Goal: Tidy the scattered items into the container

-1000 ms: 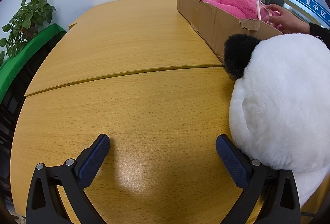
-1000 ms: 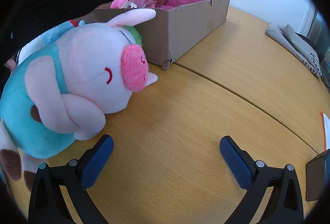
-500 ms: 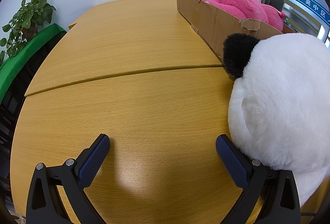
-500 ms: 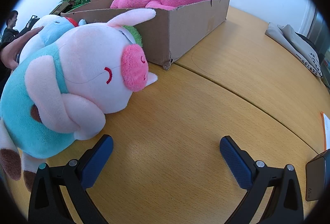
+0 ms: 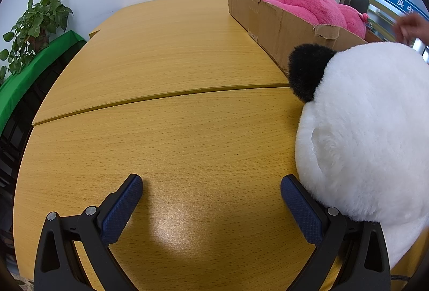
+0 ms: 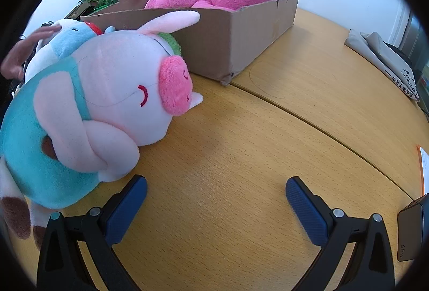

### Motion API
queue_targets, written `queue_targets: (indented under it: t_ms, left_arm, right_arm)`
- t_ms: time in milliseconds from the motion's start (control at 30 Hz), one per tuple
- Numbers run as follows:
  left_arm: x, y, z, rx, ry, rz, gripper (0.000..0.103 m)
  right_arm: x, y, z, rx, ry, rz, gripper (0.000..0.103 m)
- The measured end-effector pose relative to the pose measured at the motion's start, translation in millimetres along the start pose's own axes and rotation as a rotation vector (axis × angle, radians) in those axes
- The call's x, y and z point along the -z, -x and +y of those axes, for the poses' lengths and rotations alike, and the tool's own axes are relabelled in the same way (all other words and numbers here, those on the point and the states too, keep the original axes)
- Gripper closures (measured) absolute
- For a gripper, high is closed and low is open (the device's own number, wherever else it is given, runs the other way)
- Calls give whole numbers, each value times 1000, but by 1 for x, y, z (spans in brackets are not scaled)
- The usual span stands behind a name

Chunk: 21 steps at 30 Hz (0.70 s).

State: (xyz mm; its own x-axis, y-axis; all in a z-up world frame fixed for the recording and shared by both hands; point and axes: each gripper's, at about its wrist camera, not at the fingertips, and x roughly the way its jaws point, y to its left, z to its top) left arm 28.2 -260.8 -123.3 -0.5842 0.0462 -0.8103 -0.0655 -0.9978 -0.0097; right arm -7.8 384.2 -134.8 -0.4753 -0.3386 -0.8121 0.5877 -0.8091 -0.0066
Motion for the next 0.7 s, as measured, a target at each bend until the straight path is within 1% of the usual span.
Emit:
queue_targets:
  t_ms: [700]
  left_arm:
    - [2,3,-2,-1,0,1,0]
  right_arm:
    - [6,4,4,0,0,1,0]
